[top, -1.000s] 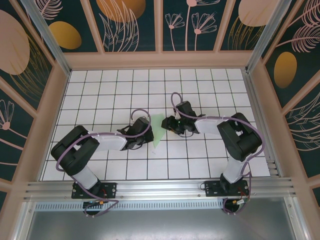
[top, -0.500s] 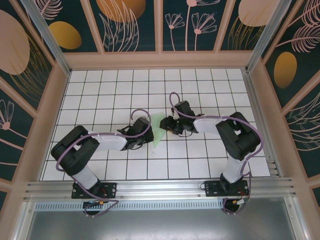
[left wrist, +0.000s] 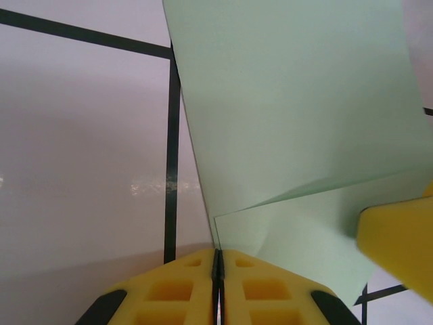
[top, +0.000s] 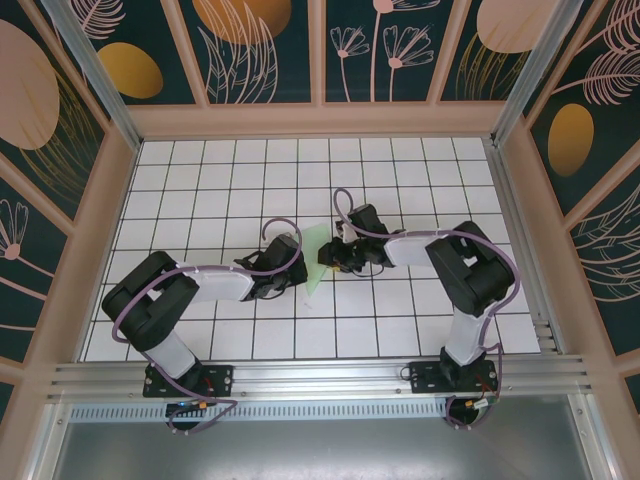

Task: Fold a paper plane with a square sheet of paper (pick it up from the middle)
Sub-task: Fourth fold the wing at the center of the table.

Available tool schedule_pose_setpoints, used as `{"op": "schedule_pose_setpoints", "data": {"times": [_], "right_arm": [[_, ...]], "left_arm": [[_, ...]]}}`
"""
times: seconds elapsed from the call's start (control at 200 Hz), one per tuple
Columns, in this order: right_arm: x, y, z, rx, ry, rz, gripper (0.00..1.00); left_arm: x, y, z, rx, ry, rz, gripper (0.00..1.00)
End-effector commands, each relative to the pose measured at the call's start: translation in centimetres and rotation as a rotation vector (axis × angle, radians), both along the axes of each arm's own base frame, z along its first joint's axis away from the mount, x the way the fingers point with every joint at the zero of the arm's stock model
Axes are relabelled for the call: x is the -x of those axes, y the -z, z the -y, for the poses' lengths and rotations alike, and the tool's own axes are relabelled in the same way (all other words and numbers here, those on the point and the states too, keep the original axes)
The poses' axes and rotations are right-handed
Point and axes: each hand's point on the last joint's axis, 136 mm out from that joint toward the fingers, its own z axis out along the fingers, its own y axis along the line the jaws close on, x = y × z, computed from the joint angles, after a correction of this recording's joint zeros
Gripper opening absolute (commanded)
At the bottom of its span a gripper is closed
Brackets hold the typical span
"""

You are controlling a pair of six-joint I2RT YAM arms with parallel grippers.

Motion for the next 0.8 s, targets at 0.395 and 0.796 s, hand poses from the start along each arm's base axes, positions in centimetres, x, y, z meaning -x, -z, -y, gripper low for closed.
{"op": "schedule_pose_setpoints", "data": {"times": [0.395,0.796], "right_arm": [[-1.1,-0.3,-0.1,-0.061,-0.104,0.038,0.18],[-3.2,-4.6,3.6,0.008,0.212,0.17,0.0]], "left_arm": [[1.0,1.2,-0.9,-0.041,0.014,-0.038,0.13],[-1.1,-5.3,-0.2,0.003,0.019,0.129,0.3]]}}
